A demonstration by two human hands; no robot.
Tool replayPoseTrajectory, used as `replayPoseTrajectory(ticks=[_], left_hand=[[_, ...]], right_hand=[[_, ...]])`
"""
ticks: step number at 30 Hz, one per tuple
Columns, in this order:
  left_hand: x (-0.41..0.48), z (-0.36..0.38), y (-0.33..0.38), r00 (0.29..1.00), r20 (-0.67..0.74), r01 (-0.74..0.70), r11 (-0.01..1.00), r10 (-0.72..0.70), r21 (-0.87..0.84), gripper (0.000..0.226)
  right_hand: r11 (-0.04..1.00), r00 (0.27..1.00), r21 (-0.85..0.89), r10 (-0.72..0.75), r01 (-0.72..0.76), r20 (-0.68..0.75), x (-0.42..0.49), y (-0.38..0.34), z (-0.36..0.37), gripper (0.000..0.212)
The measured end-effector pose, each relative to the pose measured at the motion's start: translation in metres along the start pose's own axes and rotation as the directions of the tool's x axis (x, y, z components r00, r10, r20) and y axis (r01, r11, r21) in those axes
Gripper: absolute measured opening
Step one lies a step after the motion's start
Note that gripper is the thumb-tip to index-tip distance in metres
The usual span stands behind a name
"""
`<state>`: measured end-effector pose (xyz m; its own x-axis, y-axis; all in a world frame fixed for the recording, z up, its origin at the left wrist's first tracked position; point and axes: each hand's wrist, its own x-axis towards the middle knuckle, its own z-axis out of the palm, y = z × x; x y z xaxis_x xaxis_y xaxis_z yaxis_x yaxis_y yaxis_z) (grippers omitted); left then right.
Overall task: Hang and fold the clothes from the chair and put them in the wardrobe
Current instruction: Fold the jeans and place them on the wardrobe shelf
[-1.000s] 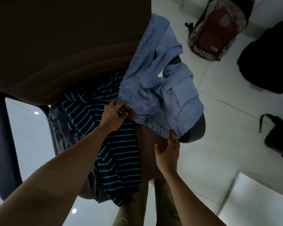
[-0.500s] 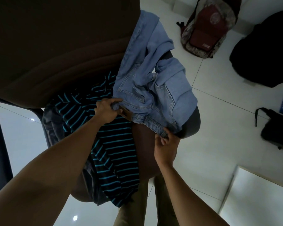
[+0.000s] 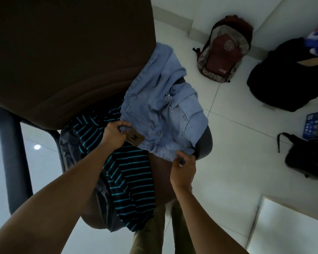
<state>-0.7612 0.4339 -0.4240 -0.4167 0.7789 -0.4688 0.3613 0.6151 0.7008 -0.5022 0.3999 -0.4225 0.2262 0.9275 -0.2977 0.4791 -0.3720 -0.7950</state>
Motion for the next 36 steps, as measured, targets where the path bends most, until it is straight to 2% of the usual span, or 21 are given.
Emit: replayPoseTrajectory(ticks=[4, 9, 12, 15, 20, 28, 32, 36], left_hand=[[-0.033, -0.027, 0.033, 0.999, -0.049, -0.028, 0.998, 0.025, -0.049, 0.034], [-0.064, -0.064, 0.082, 0.978, -0.040, -0.202, 0.979, 0.203, 0.017, 0.034], [-0.082, -0.085, 0.123, 0.955, -0.098, -0.274, 0.959, 0.280, 0.074, 0.032], [-0.094, -0.105, 0.163, 0.903, -0.178, -0.367, 0.918, 0.390, 0.151, 0.036], [-0.111, -0.134, 0.227, 0.813, -0.178, -0.525, 0.830, 0.554, 0.187, 0.029], [-0.138, -0.152, 0.293, 0.746, -0.272, -0.597, 0.791, 0.608, 0.130, 0.033], [-0.157, -0.161, 0.331, 0.670, -0.286, -0.688, 0.717, 0.685, 0.107, 0.039], [-0.173, -0.178, 0.373, 0.573, -0.311, -0.773, 0.626, 0.758, 0.102, 0.038]], right_hand=[[0.986, 0.984, -0.016, -0.163, 0.164, 0.067, -0.024, -0.032, -0.029, 0.022], [0.927, 0.925, 0.090, -0.371, 0.364, 0.082, -0.036, -0.081, -0.077, 0.026], [0.886, 0.890, 0.170, -0.448, 0.431, 0.084, -0.028, -0.118, -0.107, 0.028], [0.867, 0.890, 0.253, -0.454, 0.430, 0.044, -0.011, -0.149, -0.134, 0.028], [0.833, 0.888, 0.348, -0.461, 0.430, 0.007, 0.010, -0.196, -0.177, 0.023], [0.755, 0.818, 0.331, -0.565, 0.566, -0.109, 0.026, -0.258, -0.233, 0.018], [0.734, 0.808, 0.350, -0.573, 0.582, -0.141, 0.034, -0.280, -0.257, 0.018], [0.659, 0.768, 0.409, -0.605, 0.631, -0.209, 0.031, -0.320, -0.287, 0.020]])
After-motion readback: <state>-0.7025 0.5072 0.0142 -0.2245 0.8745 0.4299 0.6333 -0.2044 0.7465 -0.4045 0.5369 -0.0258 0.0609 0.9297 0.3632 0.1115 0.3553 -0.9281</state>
